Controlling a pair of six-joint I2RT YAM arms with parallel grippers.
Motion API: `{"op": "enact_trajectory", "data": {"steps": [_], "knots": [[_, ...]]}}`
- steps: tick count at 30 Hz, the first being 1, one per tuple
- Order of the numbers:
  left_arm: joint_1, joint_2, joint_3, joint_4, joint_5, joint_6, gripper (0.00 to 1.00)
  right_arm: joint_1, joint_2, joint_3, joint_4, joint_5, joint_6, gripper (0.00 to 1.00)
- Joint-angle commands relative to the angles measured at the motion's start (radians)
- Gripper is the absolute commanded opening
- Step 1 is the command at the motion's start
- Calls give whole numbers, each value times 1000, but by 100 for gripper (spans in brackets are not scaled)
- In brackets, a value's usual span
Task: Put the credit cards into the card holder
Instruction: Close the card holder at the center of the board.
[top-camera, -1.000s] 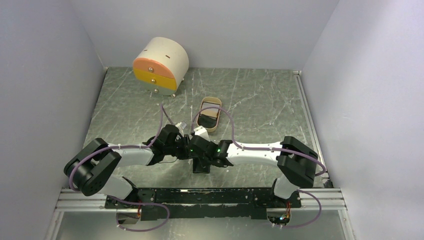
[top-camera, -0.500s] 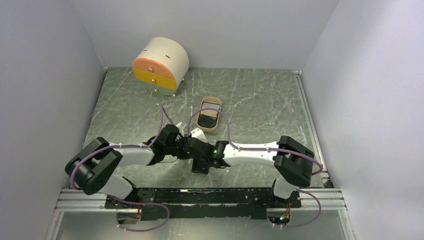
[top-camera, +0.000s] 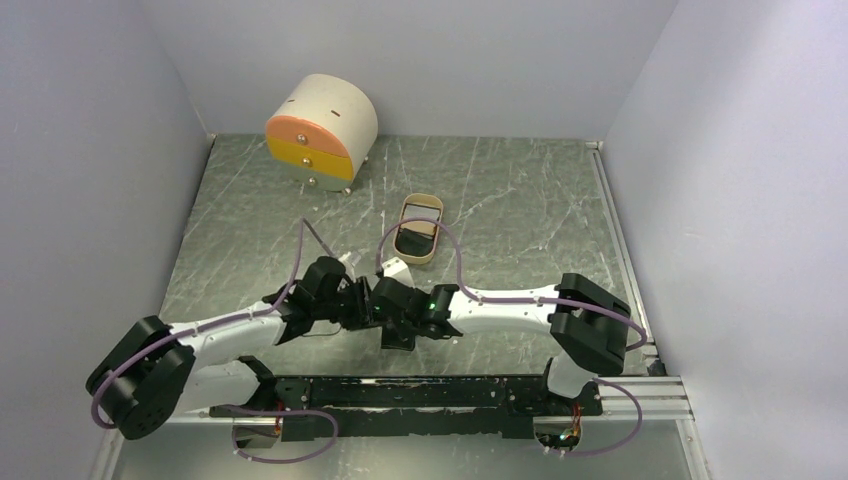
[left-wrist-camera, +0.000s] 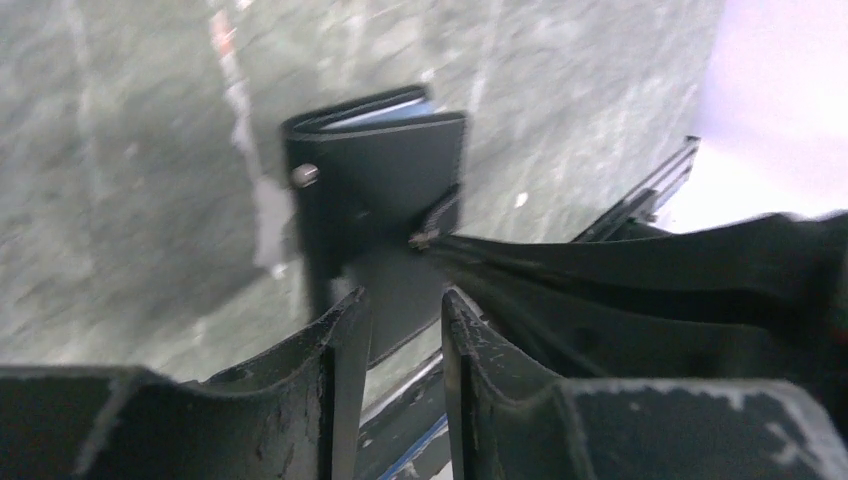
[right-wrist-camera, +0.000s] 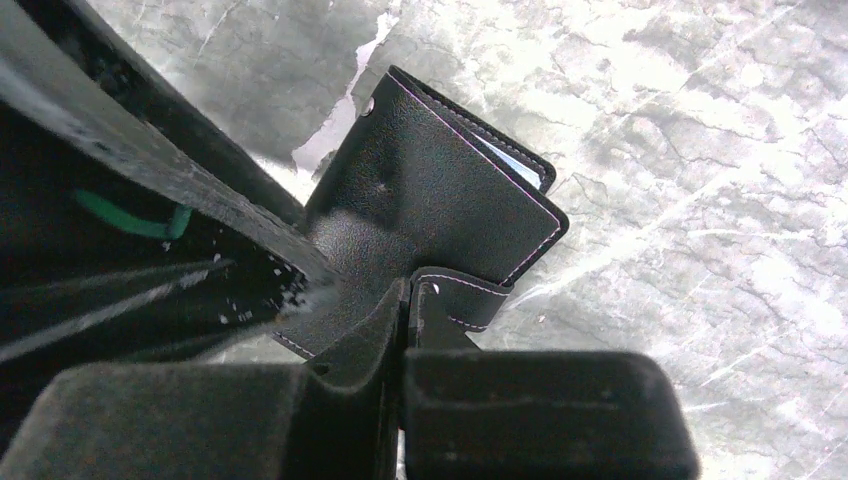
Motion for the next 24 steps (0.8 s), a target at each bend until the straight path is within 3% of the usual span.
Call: {"op": "enact_trajectory", "data": {"steps": [1,9,24], "knots": [[-5,43,-62,-1,25,-28,35,11,45,3,22,-42,23,0],[-5,179,-62,95,67,-26,28,11,73,10,2,-40,26,0],[-4,206,-67,138,81,-23,26,11,125,-15,37,-62,29,0]]}}
